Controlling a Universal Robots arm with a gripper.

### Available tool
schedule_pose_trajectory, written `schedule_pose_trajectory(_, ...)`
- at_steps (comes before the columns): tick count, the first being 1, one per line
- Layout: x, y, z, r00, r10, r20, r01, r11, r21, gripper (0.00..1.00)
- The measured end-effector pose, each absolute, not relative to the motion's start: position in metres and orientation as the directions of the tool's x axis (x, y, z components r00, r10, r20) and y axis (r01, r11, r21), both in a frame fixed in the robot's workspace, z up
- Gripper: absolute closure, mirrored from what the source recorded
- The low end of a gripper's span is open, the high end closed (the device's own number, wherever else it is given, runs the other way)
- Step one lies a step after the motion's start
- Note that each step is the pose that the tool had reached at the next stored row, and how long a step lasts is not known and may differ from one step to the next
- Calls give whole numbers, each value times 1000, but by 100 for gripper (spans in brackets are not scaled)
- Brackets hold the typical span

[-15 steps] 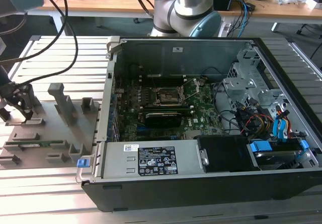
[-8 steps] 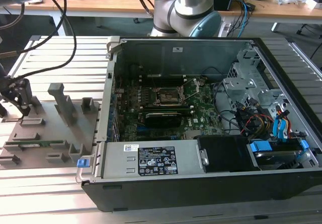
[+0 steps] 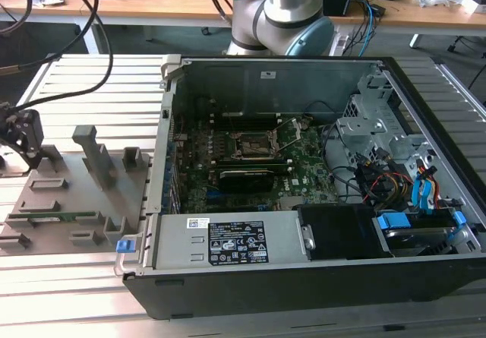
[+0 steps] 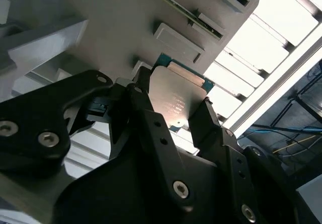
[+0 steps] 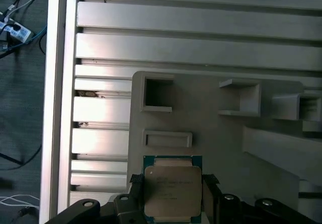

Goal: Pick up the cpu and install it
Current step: 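Pick up the cpu and move it towards the insertion slot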

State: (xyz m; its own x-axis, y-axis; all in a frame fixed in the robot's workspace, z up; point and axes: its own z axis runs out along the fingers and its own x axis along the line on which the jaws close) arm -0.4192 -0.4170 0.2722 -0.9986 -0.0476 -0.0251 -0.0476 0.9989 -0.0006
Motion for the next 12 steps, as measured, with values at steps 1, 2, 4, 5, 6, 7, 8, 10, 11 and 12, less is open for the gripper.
schedule_pose_trajectory(1, -419, -417, 274, -999, -48, -25, -48, 999, -1, 45)
schedule_pose_trajectory(2, -419, -417, 276, -999, -48, -25, -48, 999, -1, 45)
schedule_pose_trajectory(4, -419, -417, 280, -999, -48, -25, -48, 999, -1, 45)
schedule_pose_trajectory(5, -419, -417, 281, -999, -48, -25, -48, 999, -1, 45)
schedule_pose_trajectory(6, -419, -417, 281, -999, -48, -25, -48, 999, -1, 45)
schedule_pose_trajectory(7, -419, -417, 282, -999, -48, -25, -48, 999, -1, 45)
schedule_pose_trajectory(8, -419, -417, 284, -999, -48, -25, -48, 999, -1, 45)
schedule_pose_trajectory(10, -419, -417, 288, -999, -48, -25, -48, 999, -1, 45)
schedule_pose_trajectory(11, -419, -417, 289, -999, -48, -25, -48, 999, -1, 45)
schedule_pose_trajectory(12, -419, -417, 291, -999, -48, -25, -48, 999, -1, 45)
